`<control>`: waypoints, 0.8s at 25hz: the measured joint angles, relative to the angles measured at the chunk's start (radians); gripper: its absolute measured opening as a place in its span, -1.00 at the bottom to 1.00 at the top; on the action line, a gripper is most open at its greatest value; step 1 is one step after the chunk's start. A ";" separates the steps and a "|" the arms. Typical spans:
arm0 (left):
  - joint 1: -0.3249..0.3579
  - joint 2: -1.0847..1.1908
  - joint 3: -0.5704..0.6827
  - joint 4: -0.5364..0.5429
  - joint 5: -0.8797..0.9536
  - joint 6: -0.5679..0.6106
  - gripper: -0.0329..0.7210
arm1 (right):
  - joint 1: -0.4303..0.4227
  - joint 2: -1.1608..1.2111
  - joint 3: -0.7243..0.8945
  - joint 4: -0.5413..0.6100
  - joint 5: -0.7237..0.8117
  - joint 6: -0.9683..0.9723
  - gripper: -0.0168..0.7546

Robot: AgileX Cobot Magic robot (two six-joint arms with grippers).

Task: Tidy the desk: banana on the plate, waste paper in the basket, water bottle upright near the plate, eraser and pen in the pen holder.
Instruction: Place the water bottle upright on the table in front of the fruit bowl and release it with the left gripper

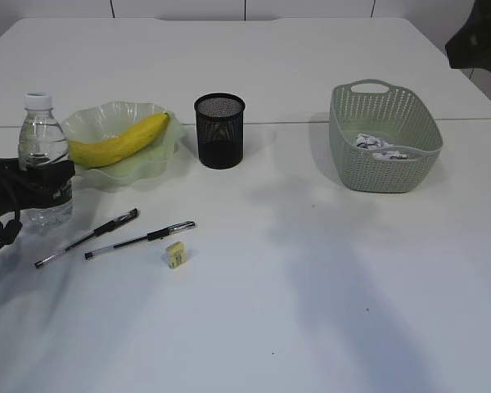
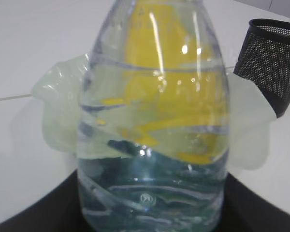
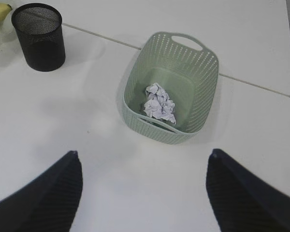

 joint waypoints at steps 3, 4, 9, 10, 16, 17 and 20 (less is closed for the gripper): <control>0.000 0.000 0.000 0.011 -0.002 0.002 0.17 | 0.000 0.000 0.000 0.000 0.000 0.000 0.58; 0.000 0.000 0.000 0.014 -0.002 0.002 0.19 | 0.000 0.000 0.000 0.000 0.000 0.000 0.58; 0.000 0.000 0.000 0.021 -0.002 0.025 0.30 | 0.000 0.000 0.000 -0.002 0.000 0.000 0.58; 0.000 0.000 0.000 0.023 -0.002 0.028 0.31 | 0.000 0.000 0.000 -0.002 0.000 0.000 0.58; 0.000 0.000 0.000 0.035 -0.002 0.052 0.34 | 0.000 0.000 0.000 -0.002 0.000 0.000 0.58; 0.000 0.000 0.000 0.035 -0.002 0.054 0.34 | 0.000 0.000 0.000 -0.004 0.000 0.000 0.58; 0.000 0.000 0.000 0.035 -0.002 0.058 0.33 | 0.000 0.000 0.000 -0.006 0.000 0.000 0.58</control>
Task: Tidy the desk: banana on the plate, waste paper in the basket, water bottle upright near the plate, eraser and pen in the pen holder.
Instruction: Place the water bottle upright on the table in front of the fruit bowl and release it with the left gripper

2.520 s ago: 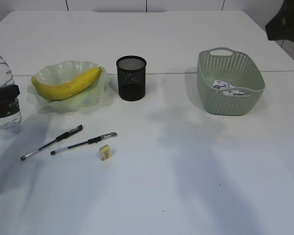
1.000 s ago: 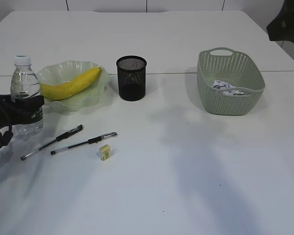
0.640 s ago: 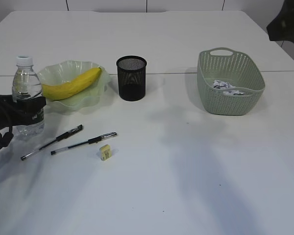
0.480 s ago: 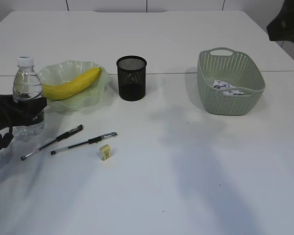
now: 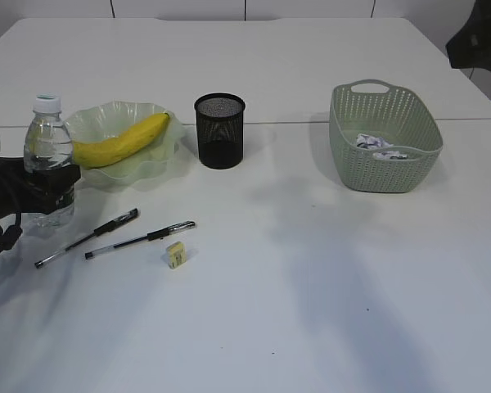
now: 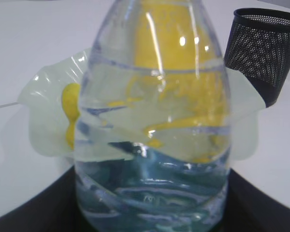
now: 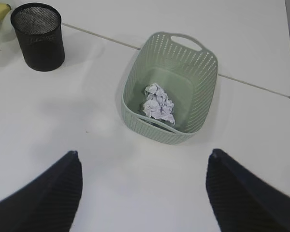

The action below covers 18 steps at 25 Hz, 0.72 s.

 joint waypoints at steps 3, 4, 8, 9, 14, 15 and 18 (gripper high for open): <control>0.000 0.000 0.000 0.000 0.000 0.001 0.23 | 0.000 0.000 0.000 0.000 0.000 0.000 0.58; 0.000 0.000 0.000 0.002 -0.002 0.002 0.20 | 0.000 0.000 0.000 0.000 0.000 0.000 0.58; 0.000 0.000 0.000 0.002 -0.002 0.004 0.16 | 0.000 0.000 0.000 0.000 0.000 0.002 0.58; 0.000 0.000 0.000 0.003 -0.002 0.004 0.16 | 0.000 0.000 0.000 0.000 0.000 0.002 0.58; 0.000 0.000 0.002 0.003 -0.004 0.004 0.16 | 0.000 0.000 0.000 0.000 0.000 0.002 0.58; 0.000 0.000 0.011 0.000 -0.011 0.004 0.16 | 0.000 0.000 0.000 0.000 0.000 0.002 0.58; 0.000 0.000 0.040 -0.017 -0.034 0.008 0.16 | 0.000 0.000 0.000 0.000 -0.001 0.002 0.58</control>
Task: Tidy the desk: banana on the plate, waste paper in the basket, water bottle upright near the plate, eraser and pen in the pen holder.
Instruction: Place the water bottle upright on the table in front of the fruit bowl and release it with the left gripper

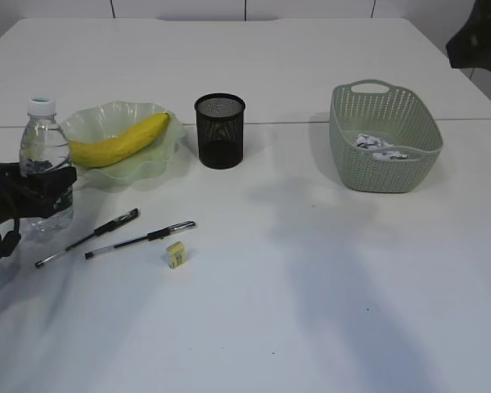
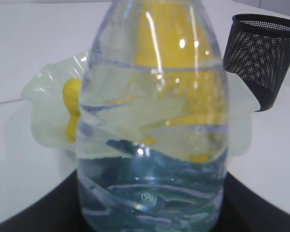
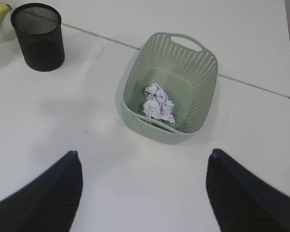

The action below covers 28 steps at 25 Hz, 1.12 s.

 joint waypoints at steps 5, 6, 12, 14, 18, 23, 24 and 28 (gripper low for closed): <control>0.000 0.000 0.020 -0.019 -0.019 0.000 0.25 | 0.000 0.000 0.000 0.000 -0.002 0.000 0.58; 0.000 0.000 0.023 -0.022 -0.021 0.000 0.27 | 0.000 0.000 0.000 0.000 -0.002 0.000 0.58; 0.000 0.000 0.054 -0.030 -0.040 0.030 0.34 | 0.000 0.000 0.000 -0.001 -0.002 0.000 0.58; 0.000 0.000 0.063 -0.032 -0.036 0.036 0.39 | 0.000 0.000 0.000 -0.001 -0.002 0.000 0.58; 0.000 0.000 0.069 -0.030 0.017 0.037 0.52 | 0.000 0.000 0.000 -0.001 -0.002 0.000 0.58; 0.000 0.000 0.069 -0.030 0.019 0.037 0.68 | 0.000 0.000 0.000 -0.001 -0.002 0.000 0.58; 0.000 0.000 0.069 -0.030 0.019 0.037 0.70 | 0.000 0.000 0.000 -0.001 -0.002 0.000 0.58; 0.000 0.000 0.069 -0.014 0.022 0.037 0.73 | 0.000 0.000 0.000 -0.001 -0.002 0.000 0.58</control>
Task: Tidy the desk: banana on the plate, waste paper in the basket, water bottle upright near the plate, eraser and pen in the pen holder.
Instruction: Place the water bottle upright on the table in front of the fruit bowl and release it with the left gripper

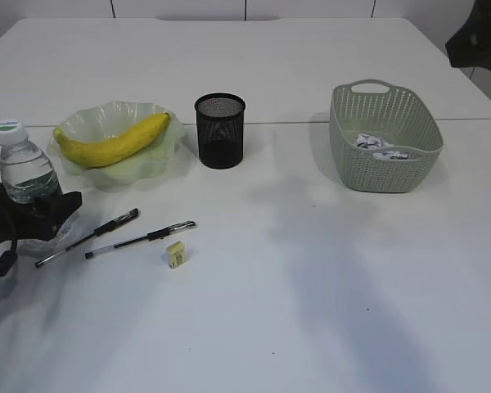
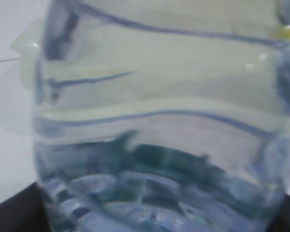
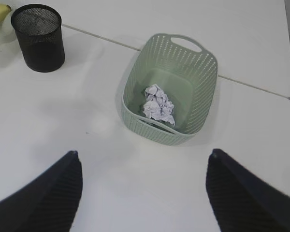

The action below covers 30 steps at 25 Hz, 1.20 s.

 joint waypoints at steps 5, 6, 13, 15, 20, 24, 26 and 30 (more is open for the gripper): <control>0.000 -0.054 0.004 0.014 0.004 0.000 0.74 | 0.000 0.000 0.000 0.000 0.000 0.000 0.58; 0.000 -0.064 0.004 0.020 0.004 0.000 0.74 | 0.000 0.000 0.000 0.000 0.000 0.000 0.58; 0.000 -0.147 0.006 0.032 0.008 0.000 0.74 | 0.000 0.000 0.000 0.000 0.000 0.000 0.58; 0.000 -0.175 0.006 0.032 0.008 0.000 0.74 | 0.000 0.000 0.000 0.000 -0.002 0.000 0.58; 0.000 -0.245 0.008 0.041 0.008 -0.013 0.74 | 0.000 0.000 0.000 0.000 -0.019 0.000 0.58; 0.000 -0.307 0.009 0.048 0.008 -0.049 0.74 | 0.000 0.000 0.000 -0.002 -0.024 0.000 0.58; 0.000 -0.336 0.009 0.066 0.008 -0.080 0.74 | 0.000 0.000 0.000 -0.002 -0.024 0.000 0.58; 0.000 -0.392 0.009 0.129 0.024 -0.135 0.74 | 0.000 0.000 0.000 -0.002 -0.025 0.000 0.58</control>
